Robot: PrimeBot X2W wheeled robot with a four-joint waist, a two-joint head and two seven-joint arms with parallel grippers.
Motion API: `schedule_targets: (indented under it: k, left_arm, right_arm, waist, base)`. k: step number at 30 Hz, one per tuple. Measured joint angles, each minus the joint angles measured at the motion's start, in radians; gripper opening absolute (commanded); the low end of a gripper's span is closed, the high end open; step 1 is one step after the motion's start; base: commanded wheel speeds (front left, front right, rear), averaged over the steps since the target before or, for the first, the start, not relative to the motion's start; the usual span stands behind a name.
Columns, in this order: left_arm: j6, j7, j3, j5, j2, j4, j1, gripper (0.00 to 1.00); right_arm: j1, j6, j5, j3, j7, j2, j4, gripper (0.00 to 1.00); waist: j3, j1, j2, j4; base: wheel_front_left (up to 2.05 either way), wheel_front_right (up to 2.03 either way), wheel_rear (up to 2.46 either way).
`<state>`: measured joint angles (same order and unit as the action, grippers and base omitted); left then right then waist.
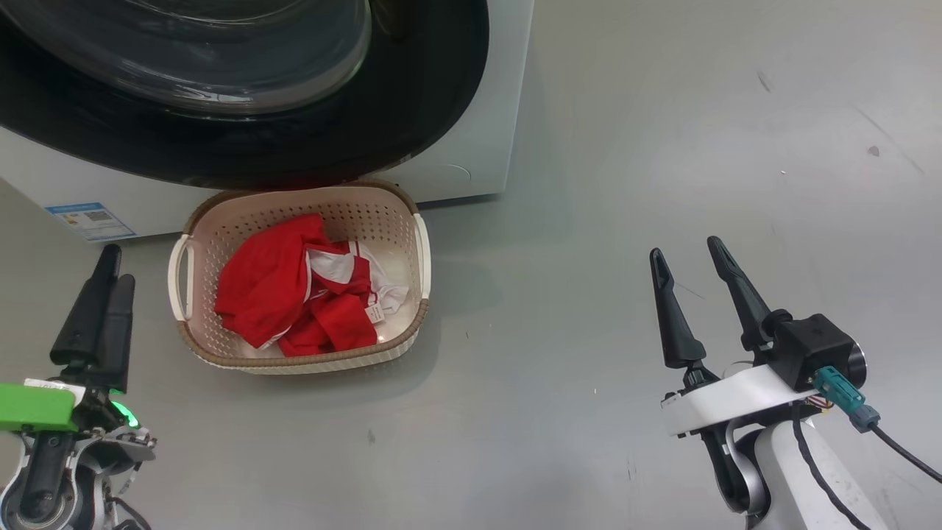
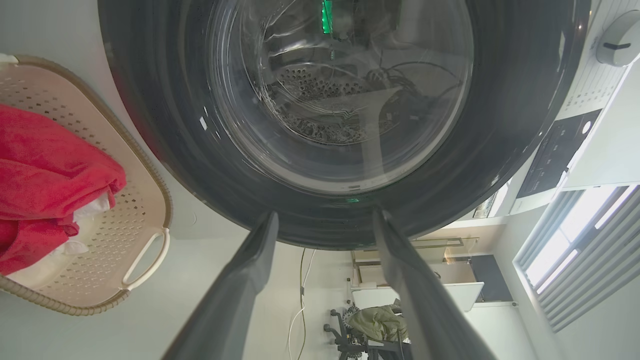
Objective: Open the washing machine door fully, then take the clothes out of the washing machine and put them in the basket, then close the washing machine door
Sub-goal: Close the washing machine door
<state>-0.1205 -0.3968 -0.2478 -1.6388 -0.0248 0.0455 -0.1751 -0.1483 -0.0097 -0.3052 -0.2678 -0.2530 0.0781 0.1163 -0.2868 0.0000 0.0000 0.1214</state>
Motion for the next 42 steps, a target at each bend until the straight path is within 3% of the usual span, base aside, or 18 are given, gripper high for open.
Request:
schedule_targets:
  k: [7, 15, 16, 18, 23, 30, 42]
  left_arm:
    - [0.0, 0.155, 0.035, 0.333, -0.005, -0.122, 0.036, 1.0]
    - [-0.001, 0.321, 0.108, 0.741, -0.14, -0.182, 0.126, 1.0]
    - [-0.001, 0.321, 0.108, 0.741, -0.14, -0.182, 0.126, 1.0]
    - [-0.001, 0.355, 0.134, 0.823, -0.172, -0.188, 0.15, 1.0]
    - [-0.001, 0.414, 0.197, 1.022, -0.184, -0.189, 0.201, 1.0]
    - [0.047, 0.47, 0.259, 1.178, -0.177, -0.183, 0.262, 1.0]
    - [0.135, 0.517, 0.346, 1.293, -0.122, -0.161, 0.347, 1.0]
  right_arm:
    - [0.017, 0.0, 0.007, 0.024, 0.0, 0.01, 0.002, 1.0]
    - [0.028, 0.001, 0.015, 0.037, 0.0, 0.015, 0.002, 1.0]
    - [0.028, 0.001, 0.015, 0.037, 0.0, 0.015, 0.002, 1.0]
    - [0.04, 0.001, 0.017, 0.04, 0.0, 0.018, 0.003, 1.0]
    - [0.062, 0.001, 0.02, 0.043, 0.0, 0.019, 0.005, 1.0]
    - [0.098, 0.002, 0.025, 0.039, 0.0, 0.017, 0.005, 1.0]
    - [0.167, 0.001, 0.027, 0.026, 0.0, 0.008, 0.011, 1.0]
  waist:
    - [0.043, 0.0, 0.0001, -0.047]
    - [0.088, 0.0, 0.0, -0.068]
    - [0.088, 0.0, 0.0, -0.068]
    - [0.1, 0.0, 0.0, -0.07]
    - [0.129, 0.0, 0.0, -0.075]
    - [0.167, 0.0, 0.0, -0.08]
    - [0.212, 0.0, 0.0, -0.081]
  base:
    - [0.0, 0.0, 0.0]
    - [0.0, 0.0, 0.0]
    - [0.0, 0.0, 0.0]
    - [0.0, 0.0, 0.0]
    - [0.0, 0.0, 0.0]
    - [0.0, 0.0, 0.0]
    - [0.0, 0.0, 0.0]
